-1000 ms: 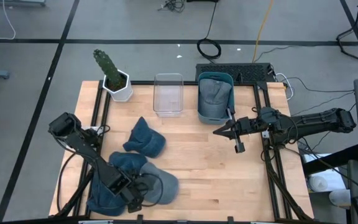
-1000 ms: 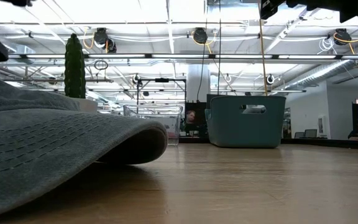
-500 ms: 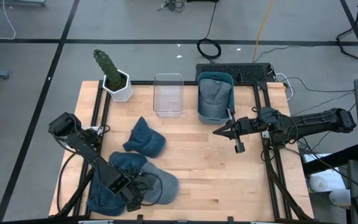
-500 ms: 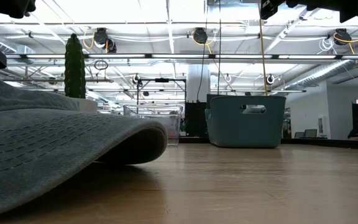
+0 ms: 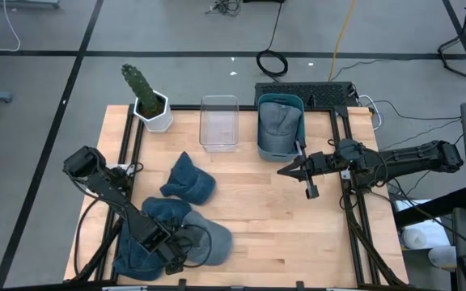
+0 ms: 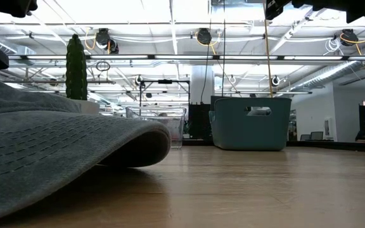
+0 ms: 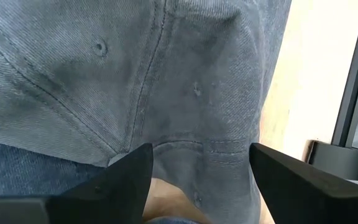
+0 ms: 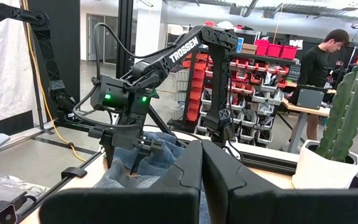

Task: Pick & Place hat
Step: Put the gray cap into the blue bin

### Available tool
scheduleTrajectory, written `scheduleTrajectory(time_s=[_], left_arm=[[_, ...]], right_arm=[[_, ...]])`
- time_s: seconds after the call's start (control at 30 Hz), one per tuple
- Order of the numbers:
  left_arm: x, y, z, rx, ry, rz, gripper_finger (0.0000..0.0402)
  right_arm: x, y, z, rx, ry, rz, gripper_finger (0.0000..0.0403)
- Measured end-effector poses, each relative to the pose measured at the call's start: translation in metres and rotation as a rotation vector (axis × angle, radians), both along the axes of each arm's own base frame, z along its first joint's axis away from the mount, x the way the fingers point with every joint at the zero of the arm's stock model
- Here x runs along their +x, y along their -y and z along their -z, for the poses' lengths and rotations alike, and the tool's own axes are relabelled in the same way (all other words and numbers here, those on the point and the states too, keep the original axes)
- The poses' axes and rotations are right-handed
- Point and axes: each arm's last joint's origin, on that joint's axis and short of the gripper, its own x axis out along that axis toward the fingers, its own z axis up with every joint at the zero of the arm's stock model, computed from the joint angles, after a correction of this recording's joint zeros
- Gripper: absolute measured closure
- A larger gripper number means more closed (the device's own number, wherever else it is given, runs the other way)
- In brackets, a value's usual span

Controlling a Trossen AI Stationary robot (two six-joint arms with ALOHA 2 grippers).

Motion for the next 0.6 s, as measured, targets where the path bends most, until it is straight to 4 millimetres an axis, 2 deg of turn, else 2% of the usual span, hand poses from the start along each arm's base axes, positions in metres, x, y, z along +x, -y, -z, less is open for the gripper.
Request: scheduleTrajectory(time_s=[0.43, 0.6], left_arm=[[0.0004, -0.0004, -0.0001, 0.019, 0.016, 0.008, 0.0129], [0.0006, -0.0006, -0.0001, 0.047, 0.033, 0.082, 0.0128]], right_arm=[[0.0000, 0.0000, 0.0000, 0.000, 0.000, 0.000, 0.0403], [0.0000, 0.0000, 0.0001, 0.000, 0.000, 0.000, 0.0403]])
